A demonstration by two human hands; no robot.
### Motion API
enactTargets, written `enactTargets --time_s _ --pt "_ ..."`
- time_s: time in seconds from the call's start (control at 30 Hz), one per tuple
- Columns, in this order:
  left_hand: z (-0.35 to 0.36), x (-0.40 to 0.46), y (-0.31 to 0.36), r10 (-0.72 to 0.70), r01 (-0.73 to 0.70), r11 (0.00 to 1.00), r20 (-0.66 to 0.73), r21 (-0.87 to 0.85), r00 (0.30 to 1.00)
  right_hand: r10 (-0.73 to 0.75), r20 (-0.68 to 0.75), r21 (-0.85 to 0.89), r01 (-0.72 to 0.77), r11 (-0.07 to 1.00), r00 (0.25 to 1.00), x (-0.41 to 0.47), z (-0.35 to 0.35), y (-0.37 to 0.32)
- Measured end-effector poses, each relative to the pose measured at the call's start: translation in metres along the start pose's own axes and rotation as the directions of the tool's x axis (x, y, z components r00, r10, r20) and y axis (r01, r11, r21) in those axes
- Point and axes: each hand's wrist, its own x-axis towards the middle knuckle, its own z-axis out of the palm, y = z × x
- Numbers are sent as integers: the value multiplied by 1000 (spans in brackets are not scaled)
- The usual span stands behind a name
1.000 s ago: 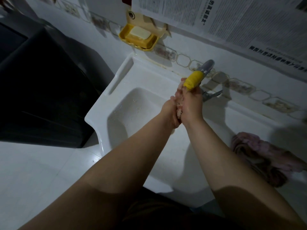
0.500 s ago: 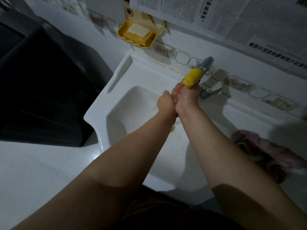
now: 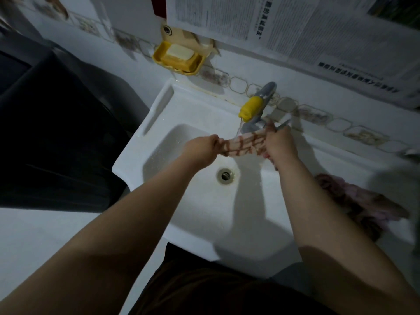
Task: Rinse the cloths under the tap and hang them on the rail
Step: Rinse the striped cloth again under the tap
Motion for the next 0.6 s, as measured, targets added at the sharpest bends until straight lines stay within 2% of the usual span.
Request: enactTargets --time_s 0.07,0.13,0.2,0.23,0.27,0.33,0.4,0.43,0.5,0.57,0.6 --pt "7 -5 -9 33 -38 991 48 126 998 -56 26 -104 58 993 998 4 -2 -5" --pt "11 -9 -20 31 -55 980 125 192 992 -149 107 -125 162 979 983 3 -9 1" --pt "15 -14 -36 30 -80 963 191 256 981 -199 226 -128 232 964 953 3 -22 14" --pt "15 -17 -45 23 -85 953 211 289 977 -191 328 -184 261 948 925 0 -31 19" --pt "14 -19 -54 6 -75 944 210 320 978 -135 459 -264 279 923 878 -3 -38 23" --pt "8 -21 -69 -19 -38 925 147 378 989 46 712 -372 321 871 701 -15 -46 28" --pt "0 -18 -77 -14 -31 891 95 453 995 164 838 -335 254 907 520 -21 -47 34" --pt "-4 -18 -80 -29 -23 882 104 471 994 171 863 -277 163 947 475 -22 -47 38" --pt "-8 -18 -83 -116 20 905 201 424 973 157 847 -130 -90 987 507 -19 -45 47" --pt "-8 -20 -83 -209 113 958 374 262 903 182 765 5 -289 957 618 -18 -41 49" --pt "-8 -24 -82 -243 199 970 462 142 853 205 706 58 -343 938 678 -20 -36 46"
